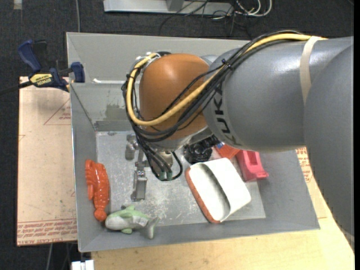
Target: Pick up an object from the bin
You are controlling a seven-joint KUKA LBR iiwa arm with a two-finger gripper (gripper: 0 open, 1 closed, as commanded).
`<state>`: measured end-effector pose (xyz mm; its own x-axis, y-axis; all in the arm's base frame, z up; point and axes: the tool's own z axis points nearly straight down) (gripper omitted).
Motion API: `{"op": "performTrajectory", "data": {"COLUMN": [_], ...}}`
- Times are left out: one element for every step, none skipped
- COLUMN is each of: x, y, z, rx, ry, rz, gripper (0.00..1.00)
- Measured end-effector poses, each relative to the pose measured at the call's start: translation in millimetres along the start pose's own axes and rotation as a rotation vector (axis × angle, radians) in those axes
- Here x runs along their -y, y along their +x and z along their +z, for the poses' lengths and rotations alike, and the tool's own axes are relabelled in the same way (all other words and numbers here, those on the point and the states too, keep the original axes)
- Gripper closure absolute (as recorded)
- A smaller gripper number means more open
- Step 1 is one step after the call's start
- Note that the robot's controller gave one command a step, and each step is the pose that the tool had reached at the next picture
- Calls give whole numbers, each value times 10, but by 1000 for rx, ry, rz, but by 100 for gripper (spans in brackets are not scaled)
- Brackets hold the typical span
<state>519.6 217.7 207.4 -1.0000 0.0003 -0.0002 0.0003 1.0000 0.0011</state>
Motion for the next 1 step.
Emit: {"op": "performTrajectory", "data": {"x": [13], "y": [217], "z": [920], "rx": [-1], "ry": [-2], "rz": [-380], "gripper": [0]}}
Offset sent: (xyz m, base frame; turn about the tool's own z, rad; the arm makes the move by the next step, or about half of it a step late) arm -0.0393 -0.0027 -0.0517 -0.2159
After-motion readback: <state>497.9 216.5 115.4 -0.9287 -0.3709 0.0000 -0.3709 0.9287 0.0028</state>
